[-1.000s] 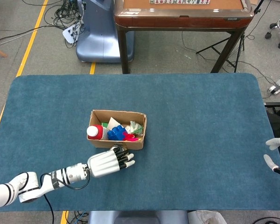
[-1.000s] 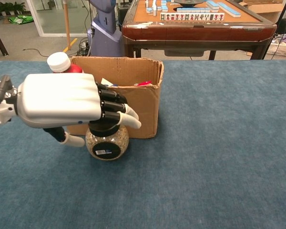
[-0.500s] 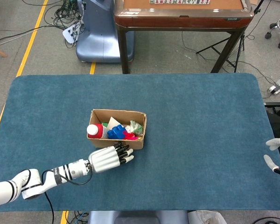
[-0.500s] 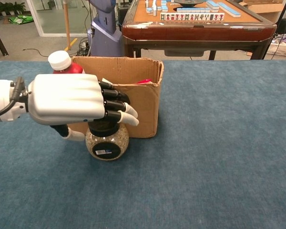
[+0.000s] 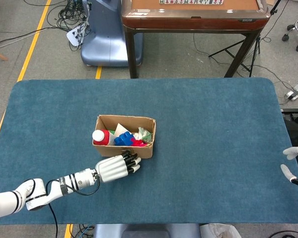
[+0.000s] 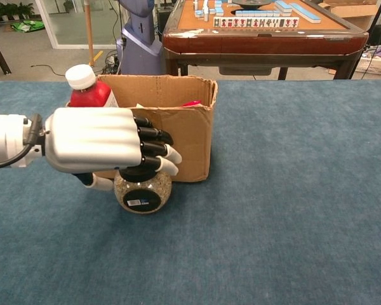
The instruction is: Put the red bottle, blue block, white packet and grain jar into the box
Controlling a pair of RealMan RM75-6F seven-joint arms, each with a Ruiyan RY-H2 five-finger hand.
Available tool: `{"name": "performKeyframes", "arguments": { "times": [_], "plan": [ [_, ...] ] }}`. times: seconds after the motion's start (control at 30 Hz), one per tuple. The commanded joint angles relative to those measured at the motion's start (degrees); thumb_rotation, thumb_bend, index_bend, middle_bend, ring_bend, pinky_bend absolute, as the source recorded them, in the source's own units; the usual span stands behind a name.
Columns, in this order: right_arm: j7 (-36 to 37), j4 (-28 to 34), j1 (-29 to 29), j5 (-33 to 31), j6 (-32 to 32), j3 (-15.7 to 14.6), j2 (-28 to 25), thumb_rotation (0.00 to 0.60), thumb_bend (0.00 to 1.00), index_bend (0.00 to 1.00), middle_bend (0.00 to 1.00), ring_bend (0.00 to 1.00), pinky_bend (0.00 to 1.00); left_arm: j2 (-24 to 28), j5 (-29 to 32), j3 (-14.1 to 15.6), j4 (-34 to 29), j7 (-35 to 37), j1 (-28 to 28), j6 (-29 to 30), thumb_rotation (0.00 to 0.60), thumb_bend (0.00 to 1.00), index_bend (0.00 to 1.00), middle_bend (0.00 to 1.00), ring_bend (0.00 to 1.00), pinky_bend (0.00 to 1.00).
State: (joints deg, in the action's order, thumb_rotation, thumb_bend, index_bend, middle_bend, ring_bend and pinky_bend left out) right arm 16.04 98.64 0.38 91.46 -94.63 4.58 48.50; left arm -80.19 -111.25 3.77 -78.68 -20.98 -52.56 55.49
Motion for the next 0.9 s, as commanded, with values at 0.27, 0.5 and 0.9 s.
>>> {"name": "performKeyframes", "arguments": {
  "times": [0.27,0.5,0.9],
  "plan": [
    [0.2,0.0,-0.2,0.1,-0.3,0.1,0.0,0.600,0.29,0.45,0.53,0.43,0.58,-1.4,-2.4,1.8,3.0,2.4,-0.2,3.2,0.600,0.17,0.36,0.27,0.24,0.46],
    [0.1,0.0,-0.1,0.1,-0.2,0.1,0.0,0.600,0.28,0.45,0.53,0.43,0.58,-1.9,-2.6,2.5,4.1,3.8,-0.2,4.1,0.600,0.17,0.37,0.29,0.26,0.52],
    [0.0,0.1,0.0,0.4,0.0,0.0,0.1,0.600,0.29,0.45,0.53,0.43,0.58,-1.0,-3.9,4.2,2.8,5.8,0.4,7.1,0.600,0.17,0.41,0.35,0.31,0.57]
  ]
}}
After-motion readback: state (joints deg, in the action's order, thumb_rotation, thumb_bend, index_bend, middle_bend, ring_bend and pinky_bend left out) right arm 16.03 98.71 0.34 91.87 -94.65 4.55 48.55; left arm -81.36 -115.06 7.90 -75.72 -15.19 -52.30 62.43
